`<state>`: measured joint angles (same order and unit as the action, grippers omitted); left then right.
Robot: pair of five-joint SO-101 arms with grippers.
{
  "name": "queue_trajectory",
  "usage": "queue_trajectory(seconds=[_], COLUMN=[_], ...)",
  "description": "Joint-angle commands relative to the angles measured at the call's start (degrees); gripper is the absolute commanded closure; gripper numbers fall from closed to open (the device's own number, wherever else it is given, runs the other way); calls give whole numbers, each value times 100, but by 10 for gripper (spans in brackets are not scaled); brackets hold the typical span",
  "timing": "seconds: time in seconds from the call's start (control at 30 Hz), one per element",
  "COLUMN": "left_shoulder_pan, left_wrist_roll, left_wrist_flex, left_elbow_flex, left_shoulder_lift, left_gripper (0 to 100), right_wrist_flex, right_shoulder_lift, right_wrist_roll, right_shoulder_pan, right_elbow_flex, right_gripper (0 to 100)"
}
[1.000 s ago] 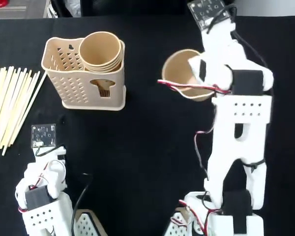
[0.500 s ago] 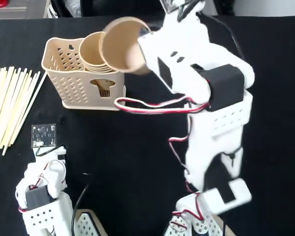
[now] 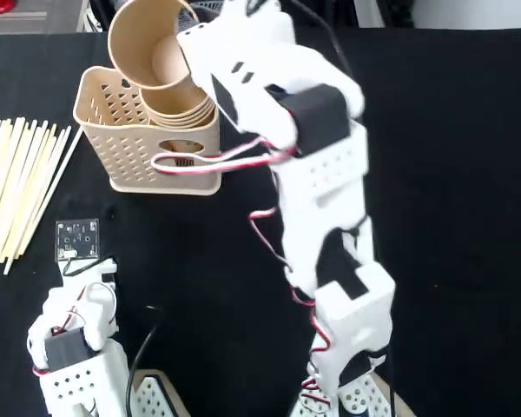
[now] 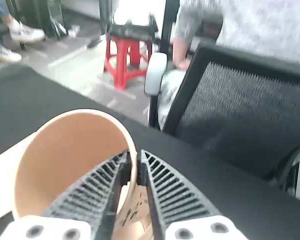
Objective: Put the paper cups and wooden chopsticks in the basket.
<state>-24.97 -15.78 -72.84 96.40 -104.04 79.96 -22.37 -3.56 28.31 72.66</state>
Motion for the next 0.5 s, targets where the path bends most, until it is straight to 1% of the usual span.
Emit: queue_trajectory(seconds=[0.0, 0.1, 0.37, 0.43, 0.47], left_shoulder_pan=[31, 31, 31, 31, 31], left_wrist_roll=[-26, -26, -26, -26, -26], left_wrist_flex=[-26, -26, -26, -26, -26], left_elbow_flex=[101, 101, 101, 101, 101], left_shoulder_lift=[-18, -18, -18, -18, -18], left_gripper=[970, 970, 970, 970, 970], right_wrist_flex=[-97, 62, 281, 308, 316], right_shoulder_lift=[-92, -224, -321, -374, -382], right_wrist_roll=[53, 62, 62, 44, 35], right_shoulder_pan=[-97, -149, 62, 44, 35], right_elbow_flex=[207, 180, 40, -145, -259], right_gripper=[987, 987, 982, 946, 896])
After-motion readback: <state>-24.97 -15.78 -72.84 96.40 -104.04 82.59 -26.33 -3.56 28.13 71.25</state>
